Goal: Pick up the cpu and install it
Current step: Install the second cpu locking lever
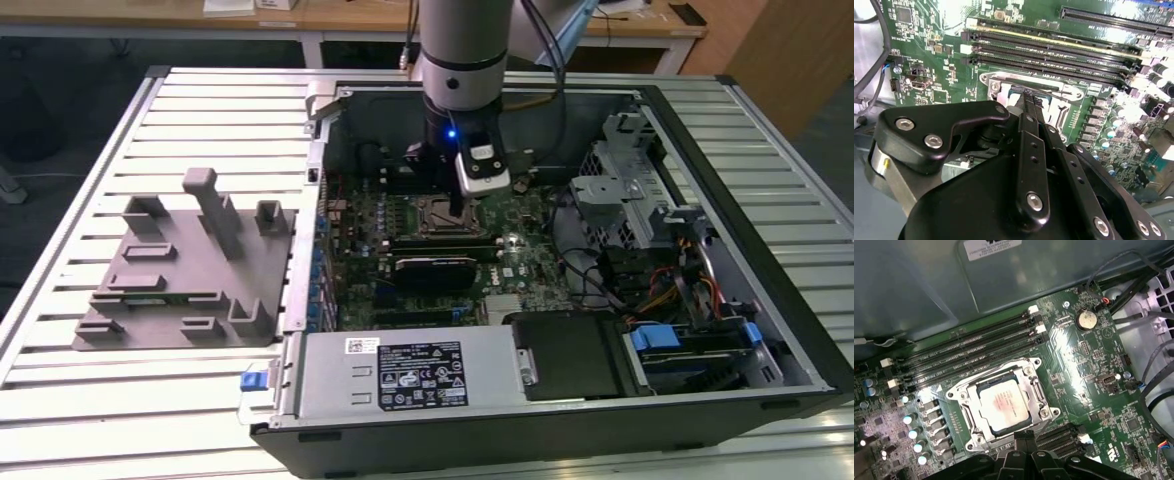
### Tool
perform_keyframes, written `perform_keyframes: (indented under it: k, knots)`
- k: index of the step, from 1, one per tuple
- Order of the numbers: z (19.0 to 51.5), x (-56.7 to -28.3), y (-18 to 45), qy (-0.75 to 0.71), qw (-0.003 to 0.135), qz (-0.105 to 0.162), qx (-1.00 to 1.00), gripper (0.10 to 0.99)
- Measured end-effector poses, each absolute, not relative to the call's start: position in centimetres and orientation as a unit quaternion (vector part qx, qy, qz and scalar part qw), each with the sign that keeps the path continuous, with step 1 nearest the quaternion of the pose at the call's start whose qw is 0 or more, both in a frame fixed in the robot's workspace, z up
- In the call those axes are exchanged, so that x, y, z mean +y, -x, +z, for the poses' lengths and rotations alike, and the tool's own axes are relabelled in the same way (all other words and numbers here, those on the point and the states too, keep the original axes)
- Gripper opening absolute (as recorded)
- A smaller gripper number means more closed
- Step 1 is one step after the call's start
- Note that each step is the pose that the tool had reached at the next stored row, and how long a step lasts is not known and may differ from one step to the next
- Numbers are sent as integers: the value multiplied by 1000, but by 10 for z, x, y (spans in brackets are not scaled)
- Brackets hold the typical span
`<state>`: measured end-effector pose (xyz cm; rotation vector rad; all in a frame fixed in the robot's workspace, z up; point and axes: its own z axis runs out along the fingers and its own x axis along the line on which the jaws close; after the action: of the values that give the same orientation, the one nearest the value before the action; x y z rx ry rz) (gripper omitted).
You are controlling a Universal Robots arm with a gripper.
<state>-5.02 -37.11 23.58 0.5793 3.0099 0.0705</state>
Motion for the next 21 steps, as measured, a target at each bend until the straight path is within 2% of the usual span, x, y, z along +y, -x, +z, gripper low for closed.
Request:
perform_keyframes:
  k: [21]
  knots:
    - [236,-381,52,-142,37,24,989,106]
